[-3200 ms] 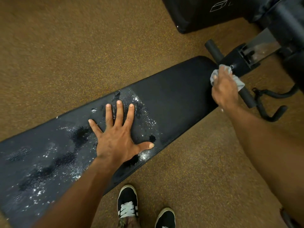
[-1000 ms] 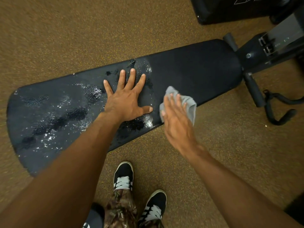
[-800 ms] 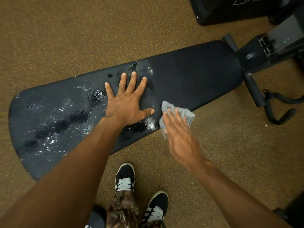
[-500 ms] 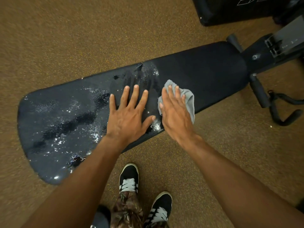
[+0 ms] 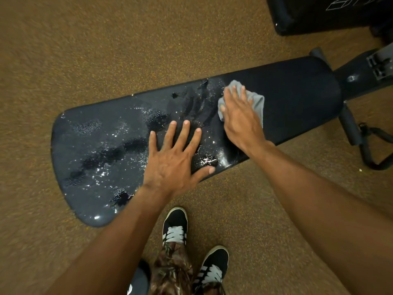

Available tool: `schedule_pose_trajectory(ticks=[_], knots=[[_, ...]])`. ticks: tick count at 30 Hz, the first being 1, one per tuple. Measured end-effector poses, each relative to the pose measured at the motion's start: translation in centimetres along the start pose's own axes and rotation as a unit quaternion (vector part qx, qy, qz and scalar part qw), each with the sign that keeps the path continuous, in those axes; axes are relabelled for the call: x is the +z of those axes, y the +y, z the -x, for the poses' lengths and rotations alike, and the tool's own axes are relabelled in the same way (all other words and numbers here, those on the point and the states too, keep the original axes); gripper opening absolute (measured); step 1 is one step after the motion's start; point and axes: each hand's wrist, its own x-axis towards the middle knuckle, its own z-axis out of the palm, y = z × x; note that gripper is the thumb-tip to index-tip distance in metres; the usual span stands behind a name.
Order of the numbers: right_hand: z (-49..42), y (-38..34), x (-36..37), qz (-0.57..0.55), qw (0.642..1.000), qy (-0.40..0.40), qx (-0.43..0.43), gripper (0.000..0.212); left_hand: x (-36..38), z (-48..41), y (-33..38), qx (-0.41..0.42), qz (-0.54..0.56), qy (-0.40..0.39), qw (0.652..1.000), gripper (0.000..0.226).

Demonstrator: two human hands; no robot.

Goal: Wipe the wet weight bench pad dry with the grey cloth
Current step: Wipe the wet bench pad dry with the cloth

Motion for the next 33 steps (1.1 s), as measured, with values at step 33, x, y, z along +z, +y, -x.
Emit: schedule_pose_trajectory(ticks=[33], knots=[[-4.8,1.8,-2.6,0.056,0.996,-0.026,-0.066,0.056,1.9,-0.4,0.3,-0.028,-0.003,-0.003,1.000,0.107]])
